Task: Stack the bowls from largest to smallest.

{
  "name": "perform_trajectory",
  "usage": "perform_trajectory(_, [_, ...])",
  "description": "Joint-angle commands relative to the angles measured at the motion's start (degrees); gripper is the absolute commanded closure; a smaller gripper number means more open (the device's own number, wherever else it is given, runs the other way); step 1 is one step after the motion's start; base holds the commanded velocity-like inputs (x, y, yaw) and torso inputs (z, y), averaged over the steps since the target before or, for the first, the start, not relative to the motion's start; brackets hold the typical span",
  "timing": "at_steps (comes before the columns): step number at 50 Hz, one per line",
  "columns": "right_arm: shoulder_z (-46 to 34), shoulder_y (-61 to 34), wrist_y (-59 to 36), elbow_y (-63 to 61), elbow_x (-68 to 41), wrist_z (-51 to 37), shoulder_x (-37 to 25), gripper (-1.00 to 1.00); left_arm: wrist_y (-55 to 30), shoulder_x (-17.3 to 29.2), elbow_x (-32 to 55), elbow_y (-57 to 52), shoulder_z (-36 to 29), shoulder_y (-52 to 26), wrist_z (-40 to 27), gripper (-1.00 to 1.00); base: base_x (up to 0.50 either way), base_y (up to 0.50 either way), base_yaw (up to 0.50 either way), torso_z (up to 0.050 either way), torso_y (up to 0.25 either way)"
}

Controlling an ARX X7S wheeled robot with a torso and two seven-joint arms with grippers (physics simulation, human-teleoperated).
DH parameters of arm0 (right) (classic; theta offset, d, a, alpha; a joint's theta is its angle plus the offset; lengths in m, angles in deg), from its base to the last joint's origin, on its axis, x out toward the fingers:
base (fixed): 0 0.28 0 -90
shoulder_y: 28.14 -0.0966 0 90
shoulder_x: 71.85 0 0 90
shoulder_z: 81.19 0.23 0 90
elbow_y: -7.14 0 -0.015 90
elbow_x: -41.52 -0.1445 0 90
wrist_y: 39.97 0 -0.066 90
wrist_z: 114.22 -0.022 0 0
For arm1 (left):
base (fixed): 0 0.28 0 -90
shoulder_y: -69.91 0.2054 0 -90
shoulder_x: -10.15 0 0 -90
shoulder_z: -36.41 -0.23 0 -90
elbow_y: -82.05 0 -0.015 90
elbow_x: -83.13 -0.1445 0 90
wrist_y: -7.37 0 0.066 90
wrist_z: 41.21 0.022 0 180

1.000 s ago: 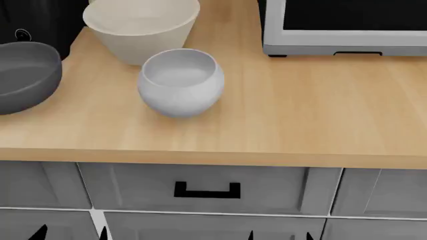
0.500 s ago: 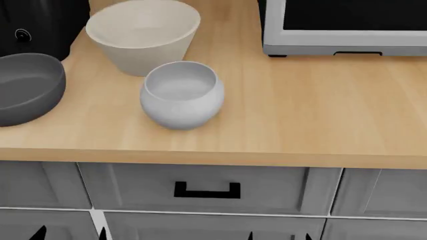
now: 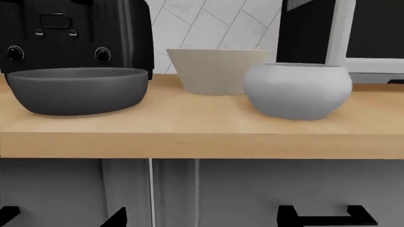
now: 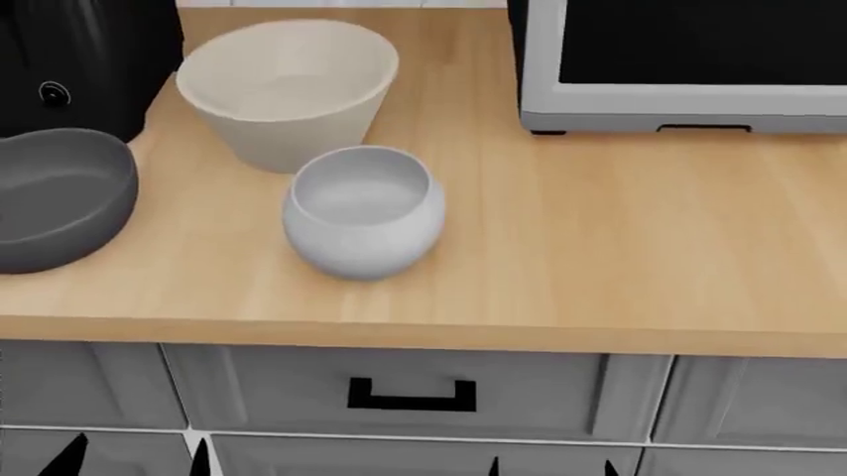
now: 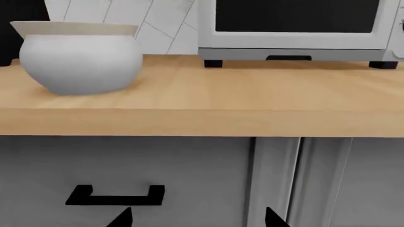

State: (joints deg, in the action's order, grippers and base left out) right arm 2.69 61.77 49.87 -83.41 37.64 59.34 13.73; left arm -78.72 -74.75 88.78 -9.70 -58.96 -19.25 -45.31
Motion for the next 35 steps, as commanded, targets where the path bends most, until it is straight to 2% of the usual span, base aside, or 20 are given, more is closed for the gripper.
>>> perform_trajectory(1, [-1.0, -0.1, -1.0, -1.1, -0.5, -1.1, -0.8, -1.00, 0.9, 1.0, 1.0, -0.9, -1.2, 0.3, -0.2, -1.00, 0.00, 0.00, 0.00, 0.050, 0.000])
perform_trajectory(23, [-2.7, -1.3, -5.3, -5.5, -0.8, -3.2, -2.8, -1.00, -1.7, 2.6, 2.5, -5.6, -3.0, -0.3, -1.1, -1.00, 0.00, 0.00, 0.00, 0.050, 0.000])
perform_trajectory(27, [-2.1, -2.6, -10.3, -10.7, -0.8, -3.9, -4.1, -1.00, -8.4, 4.2, 6.4, -13.6, -1.9, -2.5, -0.6, -1.00, 0.00, 0.00, 0.00, 0.021, 0.000])
perform_trajectory(35, [-1.7, -5.9, -20.7, -20.2, -1.0, -4.5, -5.9, -1.00, -21.8, 9.4, 6.2, -29.8, -0.7, -9.9, -2.4, -1.00, 0.00, 0.00, 0.00, 0.000, 0.000])
